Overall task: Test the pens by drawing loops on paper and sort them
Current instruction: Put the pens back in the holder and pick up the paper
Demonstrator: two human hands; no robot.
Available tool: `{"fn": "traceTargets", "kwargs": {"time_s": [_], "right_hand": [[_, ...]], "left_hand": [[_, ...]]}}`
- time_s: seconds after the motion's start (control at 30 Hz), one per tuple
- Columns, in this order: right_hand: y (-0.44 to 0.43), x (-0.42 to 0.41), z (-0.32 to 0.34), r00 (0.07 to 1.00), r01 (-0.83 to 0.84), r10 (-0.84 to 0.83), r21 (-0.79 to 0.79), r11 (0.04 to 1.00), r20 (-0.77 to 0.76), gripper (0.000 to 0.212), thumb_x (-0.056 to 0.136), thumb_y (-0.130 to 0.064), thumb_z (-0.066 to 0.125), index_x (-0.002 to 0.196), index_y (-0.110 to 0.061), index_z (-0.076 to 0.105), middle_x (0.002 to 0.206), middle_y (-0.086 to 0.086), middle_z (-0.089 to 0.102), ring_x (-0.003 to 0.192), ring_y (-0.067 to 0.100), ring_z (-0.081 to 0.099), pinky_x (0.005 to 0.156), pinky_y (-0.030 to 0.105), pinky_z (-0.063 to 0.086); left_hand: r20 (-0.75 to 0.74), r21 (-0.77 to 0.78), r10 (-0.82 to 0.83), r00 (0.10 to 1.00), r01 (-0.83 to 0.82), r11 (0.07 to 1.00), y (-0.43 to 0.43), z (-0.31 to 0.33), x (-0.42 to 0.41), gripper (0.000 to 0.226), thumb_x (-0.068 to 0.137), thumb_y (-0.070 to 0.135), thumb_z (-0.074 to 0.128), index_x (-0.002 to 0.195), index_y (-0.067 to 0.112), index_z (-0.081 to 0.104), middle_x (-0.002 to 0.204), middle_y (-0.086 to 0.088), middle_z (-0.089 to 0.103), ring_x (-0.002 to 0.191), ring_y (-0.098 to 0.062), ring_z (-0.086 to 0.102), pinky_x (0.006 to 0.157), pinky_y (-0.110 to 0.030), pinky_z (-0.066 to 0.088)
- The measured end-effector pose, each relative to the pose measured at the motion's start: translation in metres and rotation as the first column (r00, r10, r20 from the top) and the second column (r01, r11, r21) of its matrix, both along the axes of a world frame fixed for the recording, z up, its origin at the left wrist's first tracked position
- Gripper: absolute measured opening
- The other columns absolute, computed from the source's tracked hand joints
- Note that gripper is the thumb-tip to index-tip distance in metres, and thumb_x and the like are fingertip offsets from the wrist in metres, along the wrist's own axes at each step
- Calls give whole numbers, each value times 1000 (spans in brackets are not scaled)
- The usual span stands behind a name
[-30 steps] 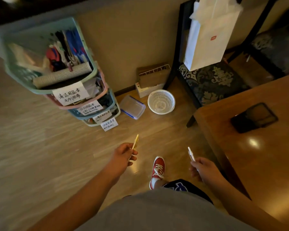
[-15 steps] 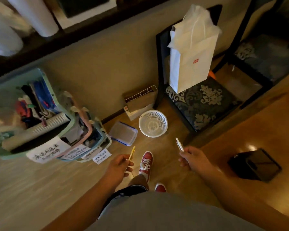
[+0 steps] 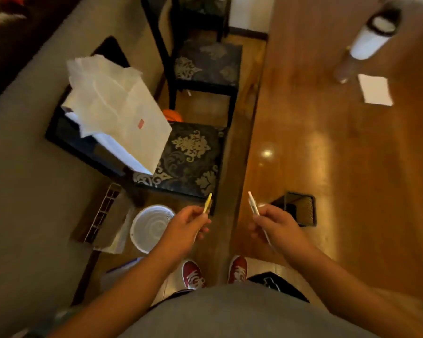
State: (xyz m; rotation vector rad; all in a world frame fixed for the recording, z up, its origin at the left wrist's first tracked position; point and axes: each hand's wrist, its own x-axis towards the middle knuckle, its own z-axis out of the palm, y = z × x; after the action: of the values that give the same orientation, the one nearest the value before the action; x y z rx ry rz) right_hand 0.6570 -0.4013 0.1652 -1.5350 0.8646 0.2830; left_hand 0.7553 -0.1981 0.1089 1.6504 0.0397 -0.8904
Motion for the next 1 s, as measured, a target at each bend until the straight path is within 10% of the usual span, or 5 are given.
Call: {"fn": "traceTargets", "kwargs": {"time_s": [0.4,0.7,1.0], "right_hand": [[-79,-44,37,862,459,-385,-186,868,328,11,96,-21,58,93,-13,65,83,-4,74,74,11,70,59,18,55],[-121,-44,5,898,386,-204,-479,788,389,11,88,-19,70,80,-21,63,65,-3,58,56,0,50,52,13,40],[-139,-49,-25,962,189,-35,-565,803,272,18,92,-39,60,75,-34,57,69,-13,58,61,3,54,51,19,39]], "left_hand": [[232,-103,-434,871,466,879,-173,48,17,6,100,21,48,103,24,52,89,7,75,83,-12,71,79,-35,53],[213,-96,-450,867,477,874,-234,38,9,18,93,4,54,97,21,50,91,-2,71,83,-13,72,73,-32,58],[422,89,-482,768,494,865,-244,30,2,8,91,31,64,84,30,60,79,9,66,74,-3,63,71,-29,52]]}}
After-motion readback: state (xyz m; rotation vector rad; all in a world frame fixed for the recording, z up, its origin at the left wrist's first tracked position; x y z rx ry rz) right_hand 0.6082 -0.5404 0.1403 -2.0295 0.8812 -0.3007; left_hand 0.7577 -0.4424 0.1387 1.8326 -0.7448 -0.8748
